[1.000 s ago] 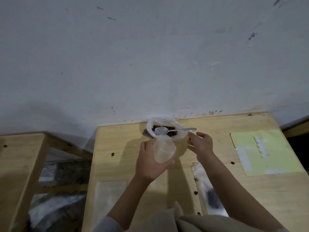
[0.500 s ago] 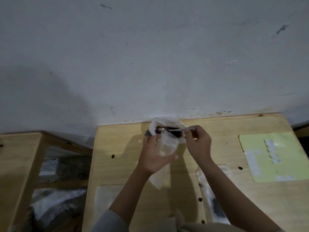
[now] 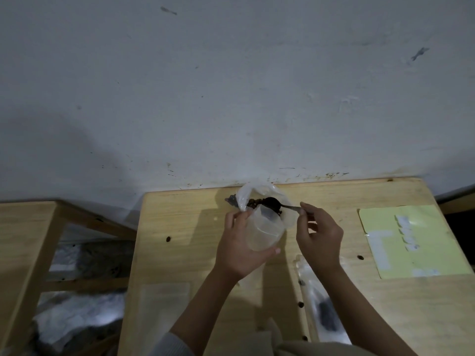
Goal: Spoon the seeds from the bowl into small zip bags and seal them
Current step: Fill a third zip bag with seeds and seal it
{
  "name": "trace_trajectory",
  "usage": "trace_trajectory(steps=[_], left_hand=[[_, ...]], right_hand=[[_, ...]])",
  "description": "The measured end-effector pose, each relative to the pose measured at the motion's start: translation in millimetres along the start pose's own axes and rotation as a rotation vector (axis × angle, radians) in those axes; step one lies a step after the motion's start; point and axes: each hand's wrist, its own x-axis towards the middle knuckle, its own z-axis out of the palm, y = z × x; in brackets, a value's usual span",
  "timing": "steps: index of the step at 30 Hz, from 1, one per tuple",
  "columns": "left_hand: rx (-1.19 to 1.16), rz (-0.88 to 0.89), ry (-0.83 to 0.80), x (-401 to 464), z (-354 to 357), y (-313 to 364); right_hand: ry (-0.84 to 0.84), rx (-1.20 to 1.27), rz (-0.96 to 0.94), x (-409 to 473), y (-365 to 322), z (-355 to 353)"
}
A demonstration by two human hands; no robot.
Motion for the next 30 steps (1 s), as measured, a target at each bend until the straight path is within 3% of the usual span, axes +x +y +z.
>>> trace_trajectory(steps=[5, 9, 15, 30], left_hand=[[0.014, -0.003, -0.041, -1, 1, -2], [0.019, -0.018, -0.056, 0, -2, -6], [0.029, -0.062, -0.042, 2, -4, -10], [0.108, -0.067, -0.024, -5, -18, -14]], right_hand=[[0.072, 0.223, 0.685, -6, -3, 19], [0.067, 0.393, 0.950, 0, -1, 28], [0.090, 0.510, 1.016, 9, -6, 30], [0.108, 0.576, 0.892, 24, -15, -9]])
